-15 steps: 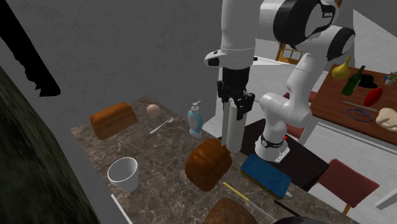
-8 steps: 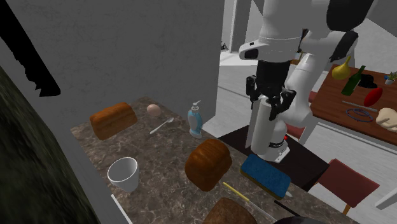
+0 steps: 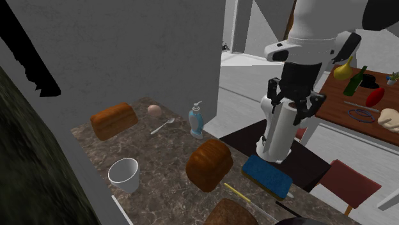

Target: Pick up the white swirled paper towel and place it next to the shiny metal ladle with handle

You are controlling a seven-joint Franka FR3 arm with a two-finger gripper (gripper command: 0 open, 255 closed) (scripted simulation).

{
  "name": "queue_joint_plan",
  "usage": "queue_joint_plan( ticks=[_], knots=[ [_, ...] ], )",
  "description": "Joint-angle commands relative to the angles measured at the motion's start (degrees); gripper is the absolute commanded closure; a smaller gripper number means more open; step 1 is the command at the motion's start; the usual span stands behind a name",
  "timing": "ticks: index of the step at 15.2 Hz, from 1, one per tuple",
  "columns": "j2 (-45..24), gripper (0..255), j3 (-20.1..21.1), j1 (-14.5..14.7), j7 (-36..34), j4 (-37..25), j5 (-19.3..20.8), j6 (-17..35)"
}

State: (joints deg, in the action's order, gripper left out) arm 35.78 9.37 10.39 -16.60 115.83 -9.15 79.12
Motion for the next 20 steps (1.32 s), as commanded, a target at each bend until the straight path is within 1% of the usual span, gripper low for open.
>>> queue_joint_plan(
  ticks=[1,20],
  knots=[
    [0.69,255,0.22,0.10,-0.06,1.96,-0.20,1.29],
    [4.87,255,1.36,0.66,1.26,19.65,-1.40,14.79]
  ],
)
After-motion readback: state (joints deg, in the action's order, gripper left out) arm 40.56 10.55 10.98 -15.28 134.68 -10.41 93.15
